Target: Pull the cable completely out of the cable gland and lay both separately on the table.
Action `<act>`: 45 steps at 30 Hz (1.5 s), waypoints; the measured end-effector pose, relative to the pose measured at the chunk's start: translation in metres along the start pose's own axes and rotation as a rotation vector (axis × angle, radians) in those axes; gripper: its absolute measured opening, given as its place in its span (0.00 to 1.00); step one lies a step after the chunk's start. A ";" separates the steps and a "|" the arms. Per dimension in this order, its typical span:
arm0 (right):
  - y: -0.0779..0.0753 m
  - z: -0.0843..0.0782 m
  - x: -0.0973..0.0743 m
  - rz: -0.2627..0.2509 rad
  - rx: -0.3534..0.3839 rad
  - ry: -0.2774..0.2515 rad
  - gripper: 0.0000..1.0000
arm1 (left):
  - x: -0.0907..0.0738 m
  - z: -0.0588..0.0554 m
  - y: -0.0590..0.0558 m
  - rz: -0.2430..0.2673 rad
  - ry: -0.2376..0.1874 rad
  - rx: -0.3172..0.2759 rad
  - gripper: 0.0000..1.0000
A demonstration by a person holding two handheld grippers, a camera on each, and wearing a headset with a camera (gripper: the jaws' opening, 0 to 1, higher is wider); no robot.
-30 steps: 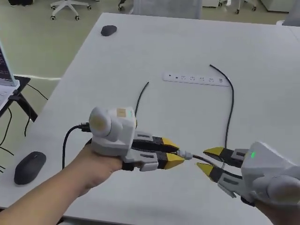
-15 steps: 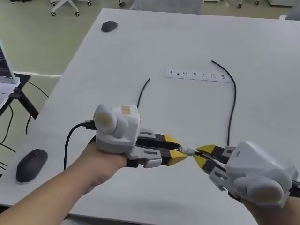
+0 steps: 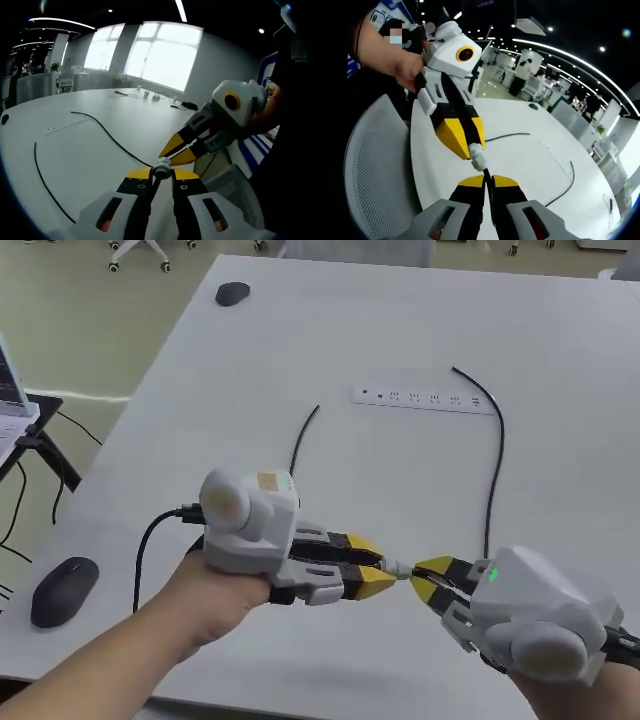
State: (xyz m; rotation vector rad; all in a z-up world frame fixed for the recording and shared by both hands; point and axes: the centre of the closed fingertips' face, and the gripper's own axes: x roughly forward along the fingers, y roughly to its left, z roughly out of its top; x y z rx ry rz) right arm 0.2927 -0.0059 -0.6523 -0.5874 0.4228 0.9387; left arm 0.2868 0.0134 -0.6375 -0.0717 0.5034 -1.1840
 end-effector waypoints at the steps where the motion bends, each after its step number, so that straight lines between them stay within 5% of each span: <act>1: -0.001 -0.001 0.000 -0.002 0.009 0.000 0.00 | 0.000 0.000 0.001 0.003 -0.003 -0.001 0.15; 21: -0.013 -0.016 0.004 -0.018 0.186 0.007 0.00 | -0.002 0.003 0.003 0.038 -0.020 -0.030 0.15; 27: -0.021 -0.033 0.002 -0.045 0.232 0.040 0.00 | -0.008 0.005 0.003 0.034 -0.042 -0.050 0.14; 38: -0.039 -0.084 0.000 -0.119 0.510 0.086 0.00 | -0.012 0.004 -0.003 0.026 -0.053 -0.067 0.15; 45: -0.026 -0.105 0.007 -0.112 0.688 0.092 0.00 | -0.011 -0.002 -0.007 0.018 -0.039 -0.076 0.15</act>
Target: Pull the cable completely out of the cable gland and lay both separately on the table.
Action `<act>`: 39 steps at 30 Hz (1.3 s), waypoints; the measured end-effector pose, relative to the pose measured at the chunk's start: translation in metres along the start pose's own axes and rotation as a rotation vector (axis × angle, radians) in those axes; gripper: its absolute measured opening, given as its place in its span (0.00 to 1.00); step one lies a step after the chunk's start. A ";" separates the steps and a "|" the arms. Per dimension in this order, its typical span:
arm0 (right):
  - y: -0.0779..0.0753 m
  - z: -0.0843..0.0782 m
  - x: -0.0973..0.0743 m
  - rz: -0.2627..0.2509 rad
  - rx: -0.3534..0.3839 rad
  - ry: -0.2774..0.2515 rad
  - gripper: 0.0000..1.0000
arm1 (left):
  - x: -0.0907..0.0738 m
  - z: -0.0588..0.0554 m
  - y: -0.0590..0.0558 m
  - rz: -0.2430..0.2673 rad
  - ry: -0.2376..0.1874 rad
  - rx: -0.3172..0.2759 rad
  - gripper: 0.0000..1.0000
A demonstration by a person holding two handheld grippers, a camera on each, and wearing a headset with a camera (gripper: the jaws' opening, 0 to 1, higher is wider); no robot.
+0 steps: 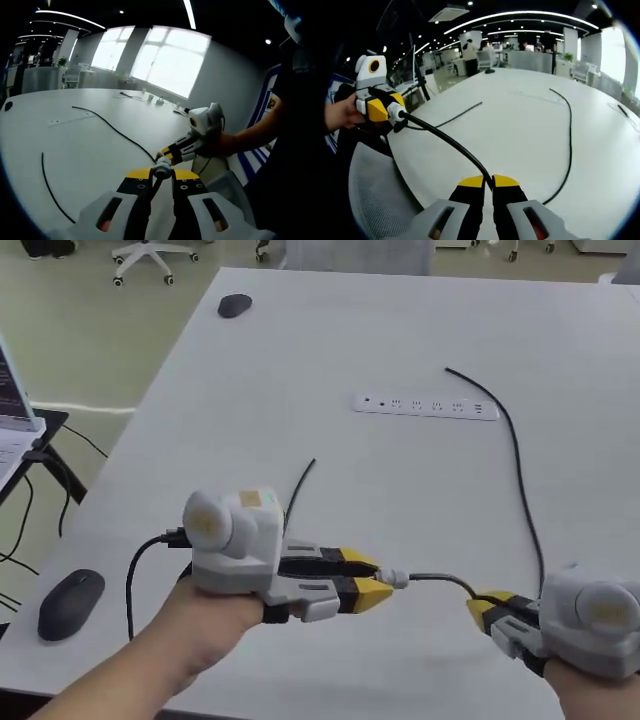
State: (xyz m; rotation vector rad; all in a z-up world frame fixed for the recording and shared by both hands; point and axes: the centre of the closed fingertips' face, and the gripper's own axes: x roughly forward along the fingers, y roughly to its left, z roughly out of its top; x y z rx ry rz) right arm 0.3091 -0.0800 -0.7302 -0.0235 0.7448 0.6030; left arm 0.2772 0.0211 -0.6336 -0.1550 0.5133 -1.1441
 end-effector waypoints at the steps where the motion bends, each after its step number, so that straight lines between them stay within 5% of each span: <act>1: 0.000 -0.003 0.001 -0.003 0.023 0.015 0.00 | 0.001 -0.002 -0.002 -0.002 0.009 0.005 0.15; 16: -0.001 0.006 -0.012 -0.019 -0.100 -0.043 0.02 | -0.002 -0.006 0.006 0.029 0.018 -0.017 0.15; 21: 0.003 0.010 -0.020 -0.015 -0.278 -0.055 0.05 | -0.002 -0.003 0.006 0.034 0.013 -0.021 0.15; 25: 0.009 0.026 -0.032 -0.033 -0.392 -0.075 0.23 | -0.002 -0.004 0.008 0.042 0.021 -0.022 0.15; 32: 0.055 0.052 -0.039 0.072 -0.584 -0.077 0.19 | 0.001 -0.004 0.008 0.044 0.029 -0.007 0.15; 39: 0.079 0.061 -0.026 0.088 -0.719 -0.066 0.11 | 0.002 -0.003 0.010 0.047 0.037 0.025 0.15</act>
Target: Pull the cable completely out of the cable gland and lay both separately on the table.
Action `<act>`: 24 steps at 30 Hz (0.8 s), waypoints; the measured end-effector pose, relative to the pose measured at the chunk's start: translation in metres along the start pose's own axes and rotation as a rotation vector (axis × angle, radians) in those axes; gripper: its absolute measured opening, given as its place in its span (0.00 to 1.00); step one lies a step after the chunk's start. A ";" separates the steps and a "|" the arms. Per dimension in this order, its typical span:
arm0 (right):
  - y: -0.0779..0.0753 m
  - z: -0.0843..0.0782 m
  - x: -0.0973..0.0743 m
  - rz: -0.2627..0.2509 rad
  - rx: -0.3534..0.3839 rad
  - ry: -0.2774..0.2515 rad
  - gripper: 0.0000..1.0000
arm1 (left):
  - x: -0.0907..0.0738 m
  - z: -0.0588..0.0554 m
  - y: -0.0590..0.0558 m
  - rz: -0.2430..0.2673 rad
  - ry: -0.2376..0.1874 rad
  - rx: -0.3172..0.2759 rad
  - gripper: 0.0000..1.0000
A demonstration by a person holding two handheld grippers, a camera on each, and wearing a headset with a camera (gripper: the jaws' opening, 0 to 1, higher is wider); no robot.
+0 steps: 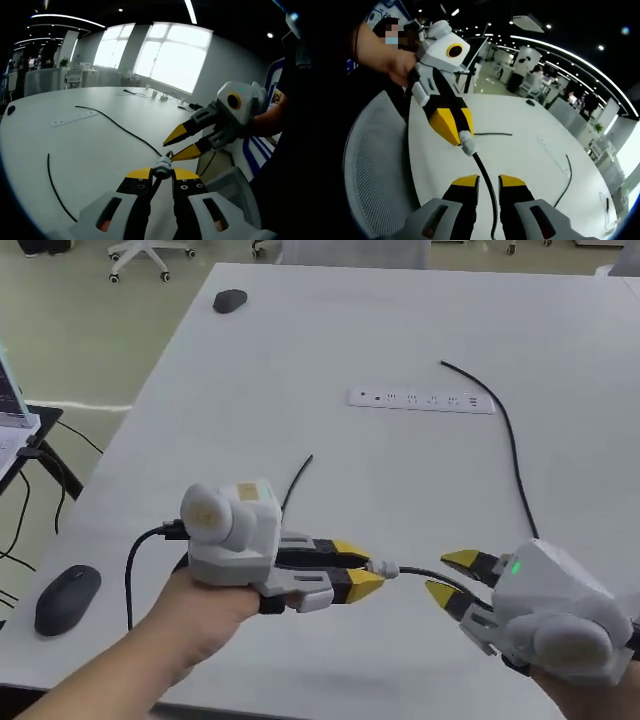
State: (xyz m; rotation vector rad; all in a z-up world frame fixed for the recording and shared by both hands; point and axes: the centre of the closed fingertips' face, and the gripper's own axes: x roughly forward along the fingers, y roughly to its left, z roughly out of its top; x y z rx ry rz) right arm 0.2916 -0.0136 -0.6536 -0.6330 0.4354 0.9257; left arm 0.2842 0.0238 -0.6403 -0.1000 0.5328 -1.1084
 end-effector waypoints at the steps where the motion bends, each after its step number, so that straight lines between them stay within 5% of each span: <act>1: 0.001 0.001 0.003 0.004 -0.005 -0.001 0.11 | 0.000 -0.001 0.001 0.001 0.004 0.001 0.15; 13: 0.011 0.013 0.015 0.032 -0.094 -0.013 0.03 | 0.005 -0.002 0.002 -0.005 0.021 0.018 0.15; 24: 0.008 0.006 0.016 0.042 -0.051 -0.008 0.01 | 0.010 -0.004 0.004 -0.011 0.044 0.039 0.15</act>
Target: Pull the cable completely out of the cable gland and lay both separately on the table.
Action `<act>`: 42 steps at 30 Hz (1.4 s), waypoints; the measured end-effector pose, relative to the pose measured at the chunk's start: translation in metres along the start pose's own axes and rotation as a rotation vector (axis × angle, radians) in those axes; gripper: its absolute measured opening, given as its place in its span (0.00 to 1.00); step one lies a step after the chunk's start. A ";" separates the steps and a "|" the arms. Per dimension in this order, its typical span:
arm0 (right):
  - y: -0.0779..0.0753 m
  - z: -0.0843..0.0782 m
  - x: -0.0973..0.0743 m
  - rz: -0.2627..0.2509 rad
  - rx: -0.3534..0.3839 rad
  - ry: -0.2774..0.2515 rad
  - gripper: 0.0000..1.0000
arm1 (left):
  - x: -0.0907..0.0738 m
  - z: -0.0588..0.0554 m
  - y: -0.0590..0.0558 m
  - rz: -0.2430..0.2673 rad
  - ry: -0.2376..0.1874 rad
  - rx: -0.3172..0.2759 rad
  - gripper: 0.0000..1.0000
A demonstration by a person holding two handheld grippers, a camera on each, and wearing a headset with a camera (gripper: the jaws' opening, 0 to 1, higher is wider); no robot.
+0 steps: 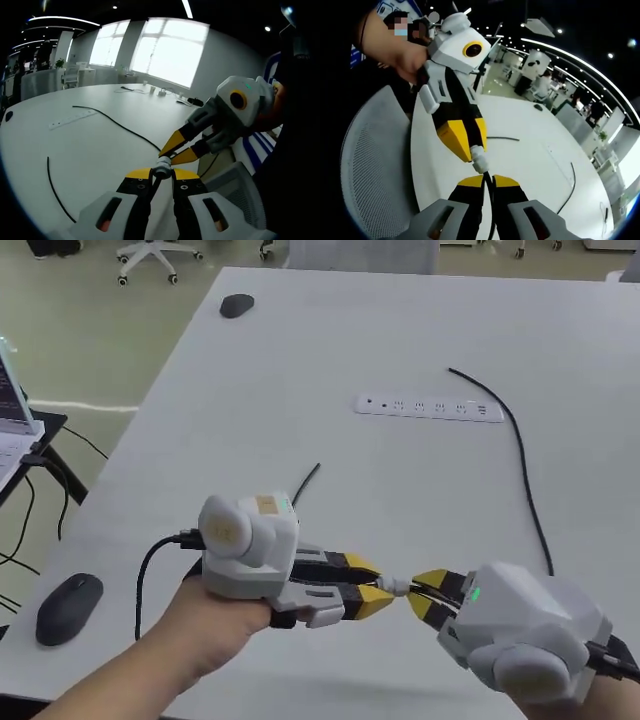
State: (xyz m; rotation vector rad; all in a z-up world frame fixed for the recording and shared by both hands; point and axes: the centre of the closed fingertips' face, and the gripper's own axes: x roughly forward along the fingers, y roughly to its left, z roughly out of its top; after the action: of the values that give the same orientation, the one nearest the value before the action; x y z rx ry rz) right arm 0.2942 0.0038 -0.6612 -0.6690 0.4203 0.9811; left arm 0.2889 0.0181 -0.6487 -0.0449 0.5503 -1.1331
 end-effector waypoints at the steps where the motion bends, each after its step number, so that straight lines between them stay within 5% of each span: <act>1: -0.001 -0.001 0.000 -0.002 0.002 0.002 0.00 | 0.000 0.000 0.000 0.000 -0.001 0.000 0.15; 14: -0.020 -0.039 0.000 -0.050 0.185 0.037 0.00 | -0.004 0.005 0.002 0.009 -0.016 -0.013 0.15; 25: -0.028 -0.092 0.000 -0.109 0.499 0.084 0.00 | -0.007 0.010 -0.001 0.007 -0.047 -0.023 0.15; 28: -0.029 -0.103 0.002 -0.127 0.674 0.069 0.00 | -0.009 0.009 -0.001 0.017 -0.048 -0.024 0.15; 42: -0.024 -0.106 0.005 -0.158 0.662 0.101 0.01 | -0.013 0.007 0.002 0.034 -0.060 -0.039 0.15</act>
State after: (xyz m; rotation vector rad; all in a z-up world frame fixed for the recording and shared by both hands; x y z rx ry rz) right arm 0.3139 -0.0748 -0.7335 -0.1459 0.7267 0.6032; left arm 0.2901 0.0288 -0.6380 -0.1027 0.5185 -1.0842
